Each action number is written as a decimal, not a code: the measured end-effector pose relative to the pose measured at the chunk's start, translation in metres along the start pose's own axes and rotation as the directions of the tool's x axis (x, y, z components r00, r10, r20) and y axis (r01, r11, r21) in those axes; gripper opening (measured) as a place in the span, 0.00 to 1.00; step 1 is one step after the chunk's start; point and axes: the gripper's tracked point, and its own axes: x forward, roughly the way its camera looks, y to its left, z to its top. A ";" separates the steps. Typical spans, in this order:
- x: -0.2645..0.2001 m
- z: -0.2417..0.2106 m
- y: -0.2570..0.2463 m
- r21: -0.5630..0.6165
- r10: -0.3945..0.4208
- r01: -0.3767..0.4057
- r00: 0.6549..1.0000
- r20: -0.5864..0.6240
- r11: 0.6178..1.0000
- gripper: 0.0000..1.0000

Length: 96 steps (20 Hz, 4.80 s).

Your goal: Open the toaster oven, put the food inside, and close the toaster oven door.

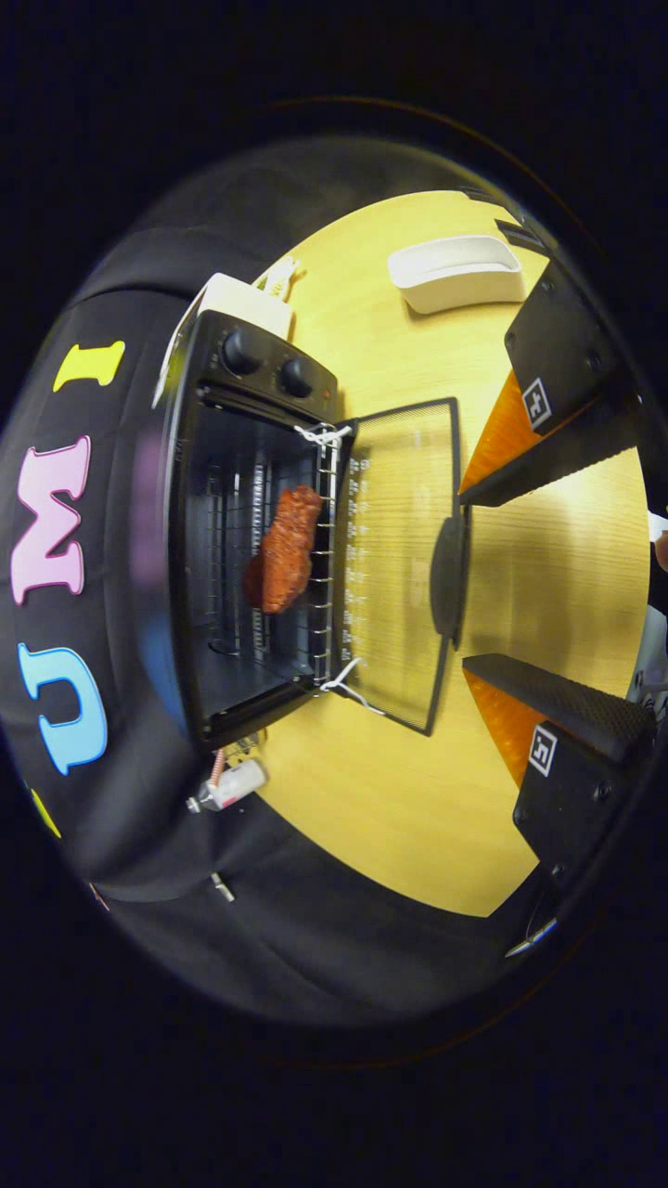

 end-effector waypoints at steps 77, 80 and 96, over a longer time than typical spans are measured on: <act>-0.243 0.235 -0.076 -0.016 -0.110 0.167 0.713 0.693 0.986 0.99; -0.268 0.244 -0.083 -0.001 -0.113 0.167 0.673 0.731 0.986 0.99; -0.309 0.230 -0.136 0.140 -0.225 0.185 0.601 0.767 0.973 0.98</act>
